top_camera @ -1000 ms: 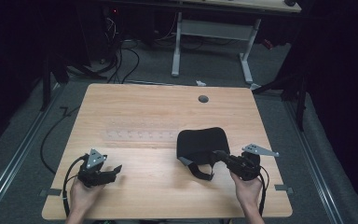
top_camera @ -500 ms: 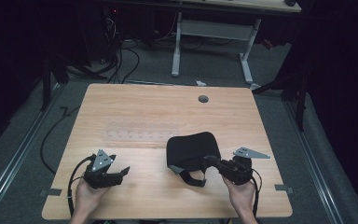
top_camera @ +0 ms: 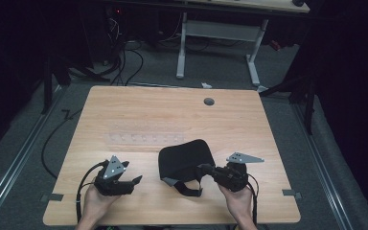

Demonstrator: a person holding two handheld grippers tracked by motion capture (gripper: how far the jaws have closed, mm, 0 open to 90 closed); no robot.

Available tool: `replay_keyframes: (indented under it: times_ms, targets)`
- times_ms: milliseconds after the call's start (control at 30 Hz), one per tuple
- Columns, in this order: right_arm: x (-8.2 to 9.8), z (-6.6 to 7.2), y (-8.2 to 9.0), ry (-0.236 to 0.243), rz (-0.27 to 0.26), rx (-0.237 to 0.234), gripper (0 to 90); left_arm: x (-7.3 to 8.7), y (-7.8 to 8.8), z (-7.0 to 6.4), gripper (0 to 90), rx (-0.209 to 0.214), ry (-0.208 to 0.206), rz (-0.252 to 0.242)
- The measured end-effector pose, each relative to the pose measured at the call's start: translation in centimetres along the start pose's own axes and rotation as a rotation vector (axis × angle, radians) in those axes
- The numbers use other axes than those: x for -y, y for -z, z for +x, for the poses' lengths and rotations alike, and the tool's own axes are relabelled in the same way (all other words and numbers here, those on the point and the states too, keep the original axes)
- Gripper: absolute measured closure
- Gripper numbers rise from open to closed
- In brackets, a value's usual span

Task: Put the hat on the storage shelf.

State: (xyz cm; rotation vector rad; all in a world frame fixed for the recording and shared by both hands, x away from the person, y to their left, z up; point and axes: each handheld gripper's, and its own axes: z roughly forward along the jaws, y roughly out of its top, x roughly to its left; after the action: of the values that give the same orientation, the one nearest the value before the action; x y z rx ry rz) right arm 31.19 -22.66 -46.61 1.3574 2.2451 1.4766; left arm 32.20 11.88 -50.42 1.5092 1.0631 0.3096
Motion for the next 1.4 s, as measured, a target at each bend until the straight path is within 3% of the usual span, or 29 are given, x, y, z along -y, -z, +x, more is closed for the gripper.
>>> replay_keyframes:
  times_ms: [567,867,1100,1400]
  targets:
    - [-1.1,2.3,-3.5,0.052,0.072,-0.063,84.3,-0.2,0.4,-1.1,31.6,0.077,-0.013,-0.035]
    - [-1.0,2.7,-4.4,0.057,0.105,-0.08,84.3,0.1,0.2,-1.1,31.8,0.075,-0.016,-0.024]
    - [-1.1,3.2,-4.8,0.077,0.114,-0.091,84.2,0.5,-0.1,-1.4,32.0,0.07,-0.051,-0.012]
    - [-1.6,3.8,-5.1,0.091,0.128,-0.094,84.2,0.4,0.0,-1.3,29.9,0.049,-0.061,-0.033]
